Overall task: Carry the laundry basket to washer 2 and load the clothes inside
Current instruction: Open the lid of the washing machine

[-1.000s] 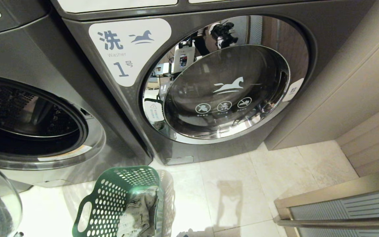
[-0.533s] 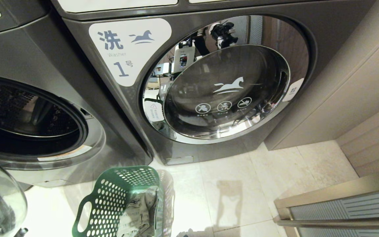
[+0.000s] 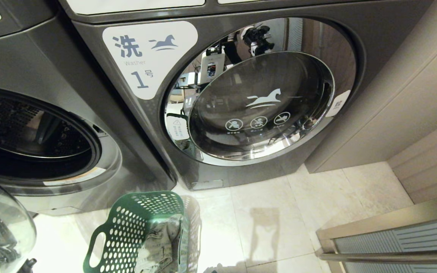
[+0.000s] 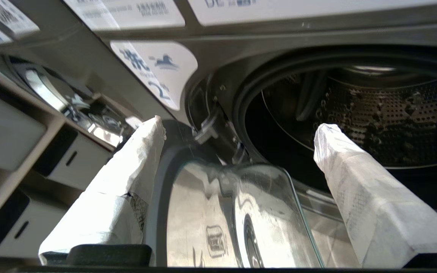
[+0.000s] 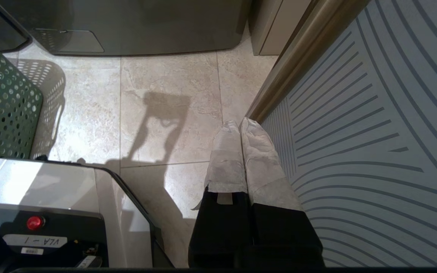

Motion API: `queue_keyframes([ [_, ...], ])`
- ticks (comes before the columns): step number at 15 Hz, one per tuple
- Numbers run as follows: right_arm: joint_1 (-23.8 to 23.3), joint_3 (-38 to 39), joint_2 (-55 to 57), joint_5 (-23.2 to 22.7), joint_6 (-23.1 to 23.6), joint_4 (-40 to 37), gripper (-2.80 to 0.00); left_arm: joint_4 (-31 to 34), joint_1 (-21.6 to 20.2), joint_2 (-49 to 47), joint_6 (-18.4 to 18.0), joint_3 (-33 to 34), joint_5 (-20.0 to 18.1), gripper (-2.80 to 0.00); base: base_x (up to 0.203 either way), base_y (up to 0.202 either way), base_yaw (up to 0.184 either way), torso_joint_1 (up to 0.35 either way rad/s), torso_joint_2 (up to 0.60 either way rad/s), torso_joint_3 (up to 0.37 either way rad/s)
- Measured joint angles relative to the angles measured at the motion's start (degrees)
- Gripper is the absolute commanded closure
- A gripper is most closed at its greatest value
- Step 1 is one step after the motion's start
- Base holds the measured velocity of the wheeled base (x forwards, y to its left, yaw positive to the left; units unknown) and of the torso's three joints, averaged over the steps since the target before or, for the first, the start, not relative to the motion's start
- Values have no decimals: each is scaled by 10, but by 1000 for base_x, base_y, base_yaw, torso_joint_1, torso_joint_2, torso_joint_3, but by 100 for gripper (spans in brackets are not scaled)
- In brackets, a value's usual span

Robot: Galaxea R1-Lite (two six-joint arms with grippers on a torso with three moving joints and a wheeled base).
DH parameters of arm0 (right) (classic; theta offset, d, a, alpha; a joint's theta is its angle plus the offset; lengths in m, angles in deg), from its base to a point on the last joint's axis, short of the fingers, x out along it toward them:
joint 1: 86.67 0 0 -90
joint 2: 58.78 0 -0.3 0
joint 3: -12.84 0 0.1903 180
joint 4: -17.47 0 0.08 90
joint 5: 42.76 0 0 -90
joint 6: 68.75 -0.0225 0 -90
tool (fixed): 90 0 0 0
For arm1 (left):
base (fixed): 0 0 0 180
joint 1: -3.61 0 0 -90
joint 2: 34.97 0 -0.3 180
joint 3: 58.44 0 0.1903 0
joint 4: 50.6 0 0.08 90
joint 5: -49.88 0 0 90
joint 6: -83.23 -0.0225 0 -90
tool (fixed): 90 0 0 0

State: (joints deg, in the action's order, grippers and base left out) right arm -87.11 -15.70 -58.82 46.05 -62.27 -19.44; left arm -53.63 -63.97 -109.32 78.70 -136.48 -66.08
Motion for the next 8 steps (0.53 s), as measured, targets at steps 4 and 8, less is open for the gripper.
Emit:
queue_keyframes([
  [4, 0, 0, 0, 0, 0, 0, 0, 69, 1, -1, 16, 15, -4, -280, 0, 0, 0, 0, 0, 0],
  [8, 0, 0, 0, 0, 0, 0, 0, 103, 3, 0, 34, 22, -8, 0, 0, 0, 0, 0, 0, 0],
])
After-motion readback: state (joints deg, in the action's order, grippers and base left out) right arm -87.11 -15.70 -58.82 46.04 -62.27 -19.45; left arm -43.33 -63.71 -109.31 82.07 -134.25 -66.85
